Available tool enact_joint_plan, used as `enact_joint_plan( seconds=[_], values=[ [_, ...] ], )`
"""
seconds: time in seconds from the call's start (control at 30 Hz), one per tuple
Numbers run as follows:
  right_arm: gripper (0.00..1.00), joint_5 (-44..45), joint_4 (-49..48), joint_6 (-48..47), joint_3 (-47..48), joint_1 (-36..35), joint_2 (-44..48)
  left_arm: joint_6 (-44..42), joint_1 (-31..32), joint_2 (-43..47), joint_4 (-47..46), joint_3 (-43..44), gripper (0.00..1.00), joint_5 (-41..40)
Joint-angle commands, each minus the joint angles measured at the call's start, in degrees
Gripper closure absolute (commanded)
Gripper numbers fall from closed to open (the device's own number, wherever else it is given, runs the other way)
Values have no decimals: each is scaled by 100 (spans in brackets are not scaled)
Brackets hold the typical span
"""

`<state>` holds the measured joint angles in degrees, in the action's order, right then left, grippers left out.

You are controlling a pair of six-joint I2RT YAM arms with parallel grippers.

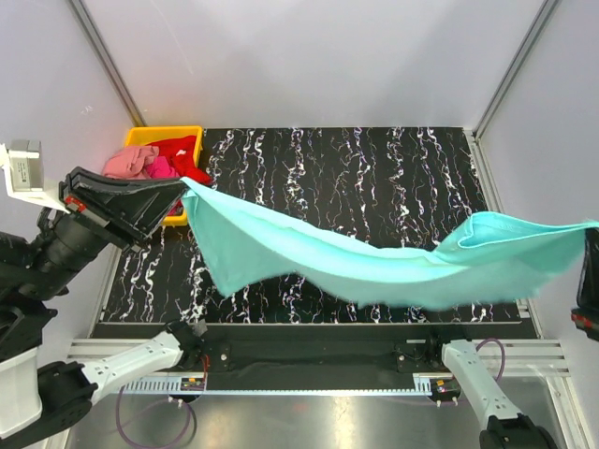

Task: Fold and stack the t-shirts
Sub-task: Flatten the tshirt out

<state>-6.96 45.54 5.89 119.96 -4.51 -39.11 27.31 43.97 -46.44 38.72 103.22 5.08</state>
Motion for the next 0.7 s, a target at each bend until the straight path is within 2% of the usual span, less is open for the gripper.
enact_joint_plan(
  seconds=[0.0, 0.13, 0.2, 0.27, 0.33, 0.43, 0.53, 0.63, 0.67],
  values=[
    [100, 177, 43, 9, 1, -14, -219, 3, -2, -243, 117, 382, 100, 258],
    [100, 406, -123, -228, -332, -6, -465, -287, -2, -672, 671, 638, 100, -724],
    [100, 546, -561, -343, -1042, -14, -527, -506, -2, -883, 733, 516, 100, -1305],
    [100, 617, -861, -369, -1770, -14, -641, -804, -2, -1068, 707, 201, 100, -2254],
    [100, 582, -1423, -369, -2203, -14, -843, -1025, -2, -1445, 488, -29, 100, -3104],
    [100, 608, -2302, -466, -2715, -14, -1290, -1604, -72, -1929, -257, -363, 100, -3714],
    [100, 617, -2550, -563, -2277, -6, -2256, -2290, -256, -2185, -1742, -776, 100, -3682],
    [100, 679, -2979, -826, -1811, -14, -3118, -2660, -695, -2858, -2184, -357, 100, -3471],
    [100, 670, -3102, -966, -1618, -14, -3294, -2687, -966, -3097, -2150, 97, 100, -3444]
  ],
)
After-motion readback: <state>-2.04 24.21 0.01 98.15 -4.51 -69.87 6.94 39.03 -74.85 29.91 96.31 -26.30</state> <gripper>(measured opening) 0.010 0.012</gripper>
